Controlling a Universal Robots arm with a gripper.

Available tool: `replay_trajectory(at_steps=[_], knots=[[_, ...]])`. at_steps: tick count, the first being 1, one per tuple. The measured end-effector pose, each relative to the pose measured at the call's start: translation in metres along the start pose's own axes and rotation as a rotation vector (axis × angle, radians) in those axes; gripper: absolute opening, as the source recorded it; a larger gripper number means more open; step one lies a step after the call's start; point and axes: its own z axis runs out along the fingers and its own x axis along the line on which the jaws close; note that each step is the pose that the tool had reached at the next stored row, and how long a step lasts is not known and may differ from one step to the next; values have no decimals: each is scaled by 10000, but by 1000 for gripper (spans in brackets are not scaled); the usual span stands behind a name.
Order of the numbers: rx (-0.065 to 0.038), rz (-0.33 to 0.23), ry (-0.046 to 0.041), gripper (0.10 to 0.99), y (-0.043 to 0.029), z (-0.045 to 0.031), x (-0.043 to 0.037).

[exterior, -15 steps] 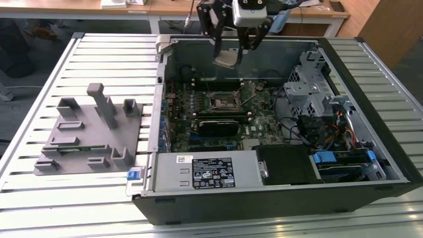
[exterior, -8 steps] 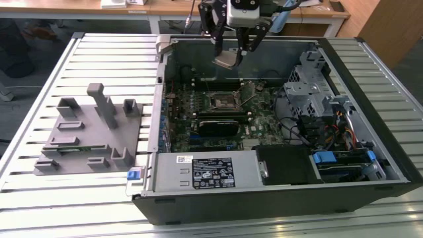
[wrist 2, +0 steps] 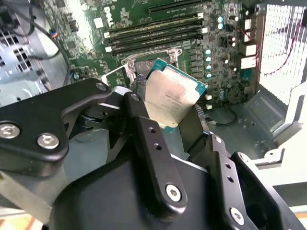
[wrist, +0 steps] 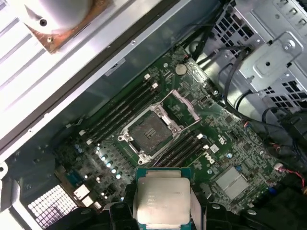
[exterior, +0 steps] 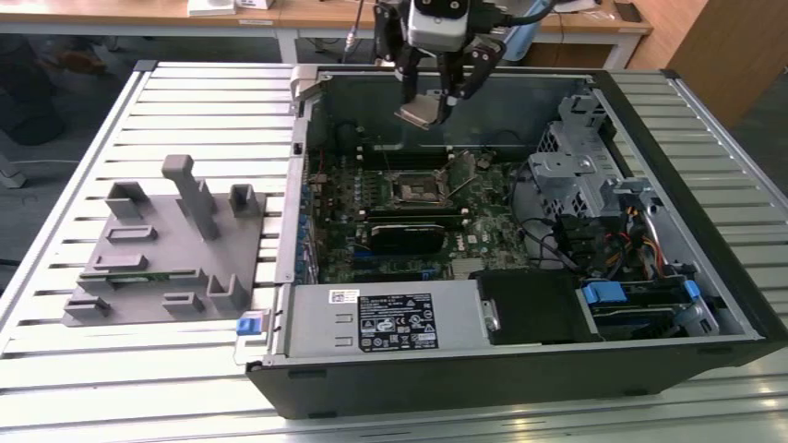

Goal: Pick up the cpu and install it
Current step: 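Place the cpu into insertion slot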

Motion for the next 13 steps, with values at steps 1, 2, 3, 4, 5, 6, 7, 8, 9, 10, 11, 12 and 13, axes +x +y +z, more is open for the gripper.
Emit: replay_trajectory(at_steps=[1,2,3,4,5,6,7,8,9,10,11,12,13], knots=[[-1,170,-4,529,0,1,0],[-1,343,-9,529,0,2,0],[-2,516,-13,529,0,3,0],[-4,691,-17,529,0,4,0],[-5,880,-22,529,0,5,0],[-6,1055,-27,529,0,6,0],[-6,1228,-31,529,0,7,0],[-7,1400,-36,529,0,8,0],[-7,1572,-40,529,0,9,0],[-8,1741,-45,529,0,10,0],[-9,1913,-49,529,0,11,0],[-9,2097,-54,529,0,12,0],[-10,2270,-59,529,0,13,0]])
